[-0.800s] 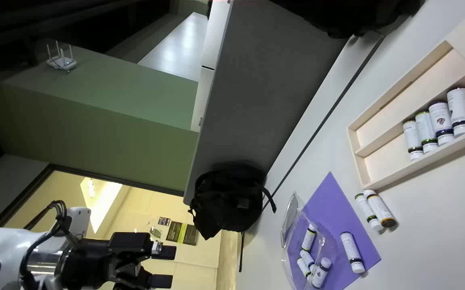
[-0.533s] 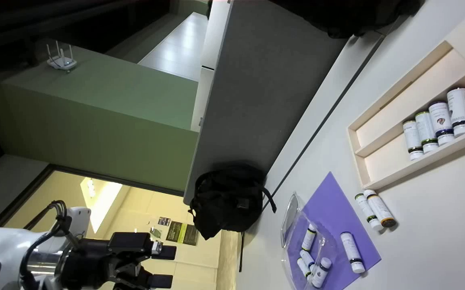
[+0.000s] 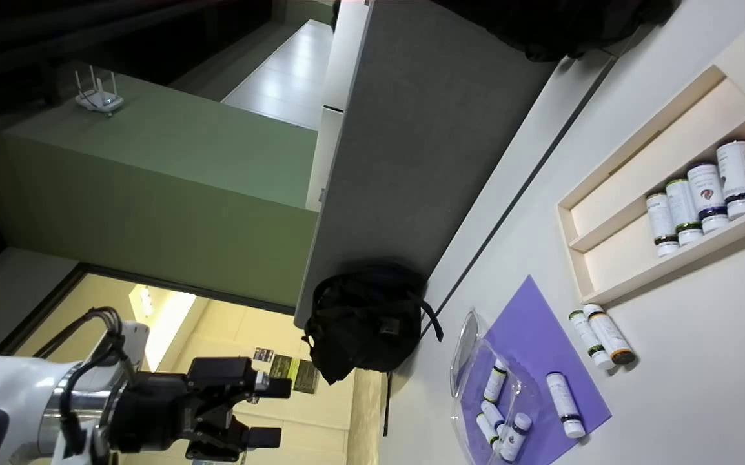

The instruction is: Put one bottle in the storage box

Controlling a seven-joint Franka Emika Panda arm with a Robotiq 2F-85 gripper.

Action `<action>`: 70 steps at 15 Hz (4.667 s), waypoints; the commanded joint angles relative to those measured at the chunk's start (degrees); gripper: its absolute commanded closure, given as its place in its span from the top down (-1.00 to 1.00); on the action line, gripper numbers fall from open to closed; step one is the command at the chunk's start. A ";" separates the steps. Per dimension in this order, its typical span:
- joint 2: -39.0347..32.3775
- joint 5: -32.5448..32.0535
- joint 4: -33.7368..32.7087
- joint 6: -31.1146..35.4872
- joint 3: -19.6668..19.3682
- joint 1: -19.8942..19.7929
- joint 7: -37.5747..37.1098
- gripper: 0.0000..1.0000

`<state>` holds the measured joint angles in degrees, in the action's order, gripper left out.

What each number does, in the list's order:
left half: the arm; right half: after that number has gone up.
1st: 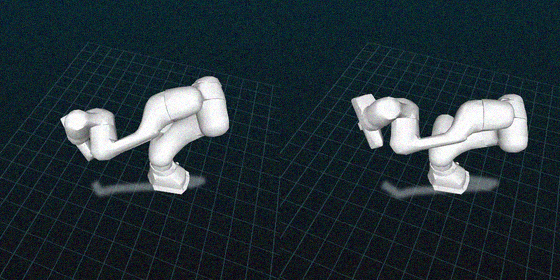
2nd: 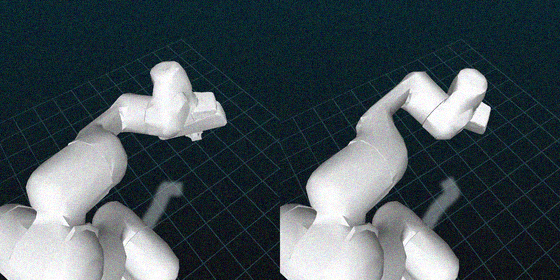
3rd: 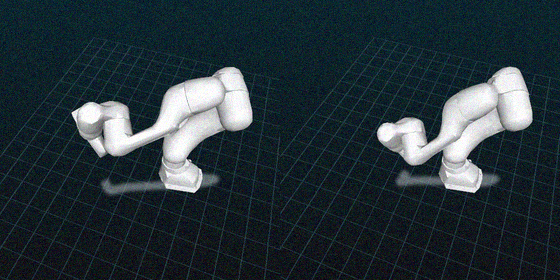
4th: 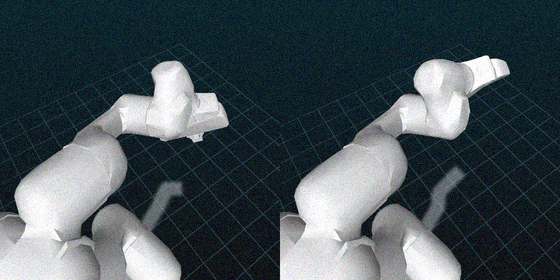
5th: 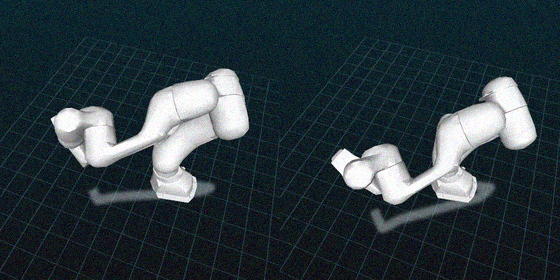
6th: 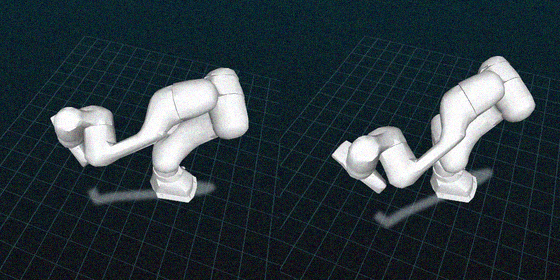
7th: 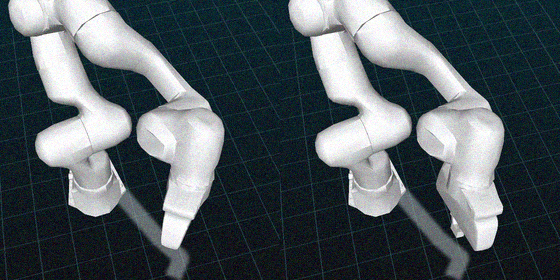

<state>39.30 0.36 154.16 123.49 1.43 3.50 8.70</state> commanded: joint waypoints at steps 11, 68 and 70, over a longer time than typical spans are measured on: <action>-18.65 15.47 -1.75 10.57 -17.67 3.76 27.32 1.00; -71.56 12.40 -24.53 16.88 0.65 -13.02 7.96 -0.70; -71.40 12.67 -24.44 16.87 0.89 -13.17 8.22 -0.70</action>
<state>-32.27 14.11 130.55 141.83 2.20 -9.63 19.64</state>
